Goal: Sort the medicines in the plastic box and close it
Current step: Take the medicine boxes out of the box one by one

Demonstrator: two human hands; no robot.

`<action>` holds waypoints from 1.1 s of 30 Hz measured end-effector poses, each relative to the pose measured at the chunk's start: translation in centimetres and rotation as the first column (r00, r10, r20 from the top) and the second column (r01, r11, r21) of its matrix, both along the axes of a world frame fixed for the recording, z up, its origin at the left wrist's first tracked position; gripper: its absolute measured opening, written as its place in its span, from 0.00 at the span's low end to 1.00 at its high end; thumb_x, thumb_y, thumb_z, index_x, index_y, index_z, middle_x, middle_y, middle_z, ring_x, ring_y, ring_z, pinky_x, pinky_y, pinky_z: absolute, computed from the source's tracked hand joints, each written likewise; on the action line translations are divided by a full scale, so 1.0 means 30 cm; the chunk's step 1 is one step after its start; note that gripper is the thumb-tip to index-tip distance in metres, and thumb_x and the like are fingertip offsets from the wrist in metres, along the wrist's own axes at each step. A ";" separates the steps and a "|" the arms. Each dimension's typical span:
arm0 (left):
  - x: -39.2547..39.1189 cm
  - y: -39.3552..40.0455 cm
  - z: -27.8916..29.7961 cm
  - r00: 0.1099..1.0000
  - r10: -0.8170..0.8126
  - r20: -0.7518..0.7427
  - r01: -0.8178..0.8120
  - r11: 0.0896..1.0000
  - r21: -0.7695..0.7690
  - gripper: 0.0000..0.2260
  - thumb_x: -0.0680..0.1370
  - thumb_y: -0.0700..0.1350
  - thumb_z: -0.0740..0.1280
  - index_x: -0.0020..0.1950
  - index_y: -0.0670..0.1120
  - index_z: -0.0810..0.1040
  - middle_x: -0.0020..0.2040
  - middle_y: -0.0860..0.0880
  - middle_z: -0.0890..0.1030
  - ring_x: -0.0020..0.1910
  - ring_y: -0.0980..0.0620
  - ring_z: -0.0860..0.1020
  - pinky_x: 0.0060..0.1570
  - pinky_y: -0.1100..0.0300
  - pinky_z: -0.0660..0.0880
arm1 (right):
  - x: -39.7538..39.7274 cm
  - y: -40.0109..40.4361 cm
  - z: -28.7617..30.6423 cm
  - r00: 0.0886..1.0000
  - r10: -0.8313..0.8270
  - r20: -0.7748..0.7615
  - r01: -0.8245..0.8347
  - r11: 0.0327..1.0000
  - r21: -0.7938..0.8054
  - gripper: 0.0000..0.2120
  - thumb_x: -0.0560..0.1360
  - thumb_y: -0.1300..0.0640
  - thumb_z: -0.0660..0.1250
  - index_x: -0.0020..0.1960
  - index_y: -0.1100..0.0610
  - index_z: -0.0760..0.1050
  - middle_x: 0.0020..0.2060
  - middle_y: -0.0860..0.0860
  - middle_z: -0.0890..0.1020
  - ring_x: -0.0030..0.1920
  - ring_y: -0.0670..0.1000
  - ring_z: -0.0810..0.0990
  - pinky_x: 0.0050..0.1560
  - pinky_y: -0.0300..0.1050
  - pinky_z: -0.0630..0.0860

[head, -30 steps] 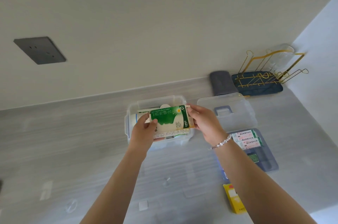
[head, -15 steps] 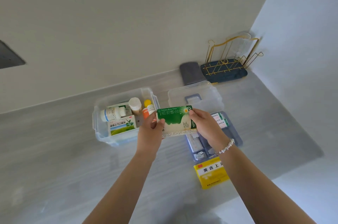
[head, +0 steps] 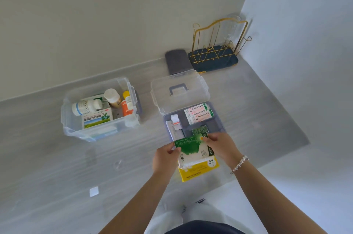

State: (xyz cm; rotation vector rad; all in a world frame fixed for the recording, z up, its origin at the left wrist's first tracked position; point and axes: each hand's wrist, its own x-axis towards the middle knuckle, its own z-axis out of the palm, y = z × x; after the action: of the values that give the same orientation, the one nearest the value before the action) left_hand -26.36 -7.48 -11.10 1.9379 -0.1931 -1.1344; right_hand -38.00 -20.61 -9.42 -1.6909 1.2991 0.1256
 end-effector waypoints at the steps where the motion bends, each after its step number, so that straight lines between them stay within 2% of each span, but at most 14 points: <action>1: -0.016 0.001 -0.016 1.000 -0.005 -0.004 0.005 1.000 0.026 0.13 0.75 0.40 0.65 0.43 0.59 0.83 0.46 0.38 0.84 0.48 0.36 0.82 0.50 0.38 0.78 | -0.022 0.001 -0.021 1.000 0.006 -0.021 -0.006 1.000 -0.005 0.13 0.75 0.52 0.64 0.48 0.60 0.82 0.39 0.60 0.85 0.39 0.59 0.83 0.34 0.43 0.72; 3: -0.035 0.001 -0.046 1.000 -0.008 0.004 0.007 0.997 0.075 0.10 0.74 0.41 0.67 0.54 0.50 0.82 0.46 0.39 0.85 0.47 0.38 0.83 0.48 0.39 0.79 | -0.056 0.002 -0.057 0.999 -0.006 -0.051 0.006 1.000 -0.001 0.12 0.73 0.51 0.67 0.47 0.58 0.83 0.39 0.59 0.85 0.38 0.55 0.83 0.36 0.44 0.75; 6: -0.049 0.001 -0.074 0.999 -0.041 0.023 0.037 0.991 0.130 0.10 0.73 0.41 0.70 0.53 0.47 0.82 0.41 0.42 0.85 0.42 0.41 0.84 0.45 0.42 0.81 | -0.088 0.004 -0.100 0.995 -0.071 -0.066 0.072 0.997 0.013 0.15 0.70 0.51 0.70 0.45 0.64 0.81 0.41 0.63 0.85 0.35 0.53 0.79 0.38 0.45 0.75; 9: -0.058 0.004 -0.088 0.998 -0.046 0.031 0.040 0.985 0.166 0.06 0.71 0.40 0.72 0.48 0.46 0.81 0.37 0.45 0.84 0.38 0.45 0.84 0.42 0.45 0.82 | -0.101 0.010 -0.130 0.992 -0.104 -0.067 0.105 0.995 0.001 0.19 0.69 0.52 0.71 0.45 0.71 0.78 0.43 0.66 0.83 0.35 0.55 0.78 0.38 0.46 0.73; 11: -0.062 0.008 -0.101 0.997 -0.051 0.052 0.041 0.982 0.182 0.06 0.71 0.40 0.72 0.47 0.45 0.80 0.37 0.45 0.83 0.36 0.47 0.83 0.40 0.46 0.82 | -0.100 0.013 -0.142 0.992 -0.108 -0.069 0.108 0.994 -0.006 0.17 0.69 0.52 0.72 0.43 0.68 0.79 0.41 0.64 0.84 0.36 0.54 0.79 0.37 0.45 0.74; 14: -0.063 0.007 -0.112 0.996 -0.046 0.071 0.031 0.979 0.203 0.08 0.71 0.41 0.73 0.46 0.46 0.76 0.41 0.44 0.83 0.37 0.48 0.83 0.40 0.46 0.82 | -0.095 0.015 -0.156 0.993 -0.095 -0.071 0.094 0.995 -0.013 0.11 0.69 0.52 0.71 0.39 0.61 0.78 0.36 0.57 0.82 0.36 0.51 0.79 0.33 0.38 0.71; 16: -0.062 0.005 -0.116 0.994 -0.066 0.091 0.045 0.976 0.213 0.08 0.71 0.41 0.73 0.45 0.46 0.75 0.42 0.43 0.83 0.39 0.46 0.83 0.40 0.46 0.82 | -0.093 0.014 -0.164 0.993 -0.102 -0.062 0.101 0.995 -0.019 0.10 0.69 0.52 0.71 0.39 0.59 0.77 0.37 0.57 0.83 0.37 0.52 0.81 0.32 0.37 0.72; 19: -0.059 0.005 -0.110 0.984 -0.126 0.129 0.094 0.969 0.229 0.11 0.71 0.45 0.72 0.49 0.46 0.74 0.40 0.48 0.82 0.38 0.48 0.81 0.39 0.51 0.81 | -0.089 0.016 -0.167 0.992 -0.109 -0.067 0.108 0.994 -0.026 0.09 0.68 0.51 0.72 0.41 0.56 0.77 0.38 0.53 0.83 0.42 0.51 0.83 0.35 0.39 0.75; 21: -0.052 0.006 -0.103 0.969 -0.176 0.176 0.128 0.959 0.253 0.13 0.71 0.49 0.72 0.50 0.48 0.73 0.37 0.54 0.79 0.36 0.52 0.78 0.34 0.58 0.75 | -0.086 0.017 -0.161 0.990 -0.131 -0.057 0.129 0.991 -0.042 0.10 0.67 0.50 0.73 0.43 0.54 0.77 0.38 0.48 0.81 0.42 0.48 0.81 0.40 0.40 0.77; 24: -0.032 0.003 -0.080 0.943 -0.235 0.237 0.166 0.946 0.278 0.14 0.72 0.54 0.69 0.52 0.51 0.71 0.38 0.56 0.77 0.39 0.53 0.77 0.35 0.61 0.70 | -0.082 0.014 -0.141 0.986 -0.164 -0.030 0.160 0.983 -0.092 0.09 0.67 0.50 0.71 0.45 0.52 0.78 0.40 0.44 0.79 0.42 0.45 0.79 0.41 0.38 0.74; 27: 0.003 -0.003 -0.044 0.935 -0.224 0.276 0.162 0.959 0.231 0.13 0.74 0.55 0.66 0.53 0.50 0.72 0.41 0.56 0.77 0.41 0.55 0.77 0.35 0.61 0.70 | -0.068 0.015 -0.105 0.976 -0.210 0.060 0.214 0.974 -0.073 0.07 0.67 0.51 0.71 0.44 0.51 0.79 0.41 0.44 0.79 0.39 0.40 0.77 0.36 0.34 0.69; 30: 0.047 -0.007 0.007 0.945 -0.157 0.287 0.130 0.985 0.112 0.07 0.76 0.51 0.63 0.51 0.50 0.75 0.41 0.56 0.78 0.38 0.58 0.76 0.30 0.63 0.68 | -0.021 0.022 -0.047 0.973 -0.180 0.145 0.186 0.982 -0.029 0.11 0.69 0.51 0.71 0.50 0.54 0.79 0.43 0.47 0.81 0.42 0.43 0.79 0.43 0.39 0.76; 33: 0.102 -0.006 0.065 0.951 -0.088 0.295 0.095 0.995 -0.009 0.05 0.77 0.45 0.60 0.45 0.54 0.74 0.45 0.53 0.80 0.44 0.51 0.80 0.34 0.64 0.71 | 0.066 0.038 0.029 0.961 -0.148 0.233 0.144 0.989 0.037 0.12 0.71 0.53 0.70 0.52 0.57 0.79 0.44 0.49 0.82 0.43 0.47 0.80 0.45 0.41 0.79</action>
State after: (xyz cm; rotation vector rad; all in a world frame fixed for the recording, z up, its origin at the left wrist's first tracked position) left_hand -23.29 -7.67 -9.15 2.0890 -0.4598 -0.8914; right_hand -36.01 -19.46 -8.55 -1.5350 1.2332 -0.1451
